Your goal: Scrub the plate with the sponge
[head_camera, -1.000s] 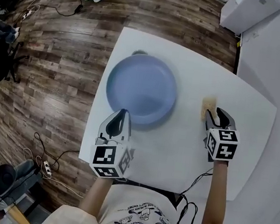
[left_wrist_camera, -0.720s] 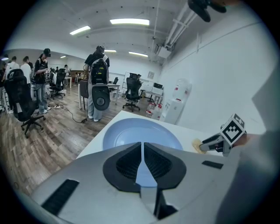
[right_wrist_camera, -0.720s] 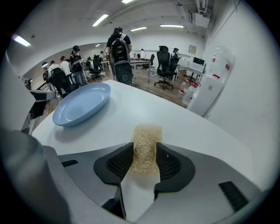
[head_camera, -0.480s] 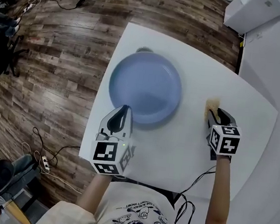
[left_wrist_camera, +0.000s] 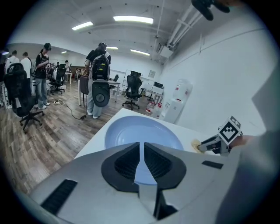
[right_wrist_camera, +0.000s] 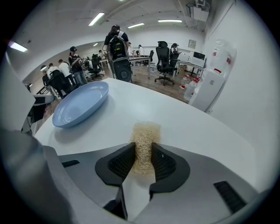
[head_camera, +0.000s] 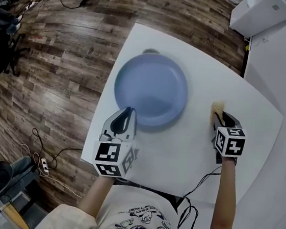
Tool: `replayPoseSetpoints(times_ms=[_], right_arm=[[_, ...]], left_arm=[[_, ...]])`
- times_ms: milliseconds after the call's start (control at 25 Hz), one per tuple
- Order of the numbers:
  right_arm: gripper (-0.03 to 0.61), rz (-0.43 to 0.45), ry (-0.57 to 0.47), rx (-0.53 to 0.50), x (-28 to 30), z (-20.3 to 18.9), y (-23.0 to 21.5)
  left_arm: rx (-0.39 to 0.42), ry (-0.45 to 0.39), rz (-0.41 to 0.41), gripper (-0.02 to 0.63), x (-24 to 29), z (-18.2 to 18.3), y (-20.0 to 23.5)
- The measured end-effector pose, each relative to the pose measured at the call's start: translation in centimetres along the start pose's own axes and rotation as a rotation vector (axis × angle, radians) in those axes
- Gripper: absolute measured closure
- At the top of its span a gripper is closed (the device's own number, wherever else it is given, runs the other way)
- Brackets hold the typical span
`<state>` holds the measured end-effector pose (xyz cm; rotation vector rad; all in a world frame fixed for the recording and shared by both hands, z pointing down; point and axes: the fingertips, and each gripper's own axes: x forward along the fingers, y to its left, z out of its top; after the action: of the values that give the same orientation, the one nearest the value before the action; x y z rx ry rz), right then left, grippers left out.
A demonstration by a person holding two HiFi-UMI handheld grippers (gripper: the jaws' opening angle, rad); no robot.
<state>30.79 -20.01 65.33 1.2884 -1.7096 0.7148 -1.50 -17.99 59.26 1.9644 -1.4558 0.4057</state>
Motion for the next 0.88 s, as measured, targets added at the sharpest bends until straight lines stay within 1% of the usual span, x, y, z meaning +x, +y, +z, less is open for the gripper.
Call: replayPoseSetpoints(times_ms=[80, 200, 320, 520, 640, 760, 880], right_arm=[[0.462, -0.012, -0.008, 0.01, 0.0, 0.1, 0.0], [0.465, -0.032, -0.021, 0.011, 0.1, 0.1, 0.0], [0.468, -0.034, -0.013, 0.012, 0.1, -0.2, 0.1], [0.471, -0.04, -0.001, 0.033, 0.1, -0.2, -0.1], [0.476, -0.046, -0.02, 0.045, -0.4, 0.4, 0.6], [0.476, -0.025, -0.071, 0.03, -1.2, 2.1, 2.6], [0.476, 0.028, -0.113, -0.006, -1.9, 3.8, 5.5]], left_arm=[[0.003, 0.006, 0.005, 0.592, 0.0, 0.1, 0.3], [-0.018, 0.028, 0.008, 0.592, 0.0, -0.3, 1.0], [-0.021, 0.044, 0.019, 0.592, -0.3, -0.8, 1.6], [-0.039, 0.034, 0.038, 0.592, -0.6, -0.5, 2.7], [-0.042, 0.056, 0.053, 0.592, -0.8, -0.7, 3.5], [-0.093, 0.065, 0.046, 0.591, -1.0, -0.9, 4.2], [-0.162, 0.073, 0.038, 0.578, -1.0, -1.2, 4.8]])
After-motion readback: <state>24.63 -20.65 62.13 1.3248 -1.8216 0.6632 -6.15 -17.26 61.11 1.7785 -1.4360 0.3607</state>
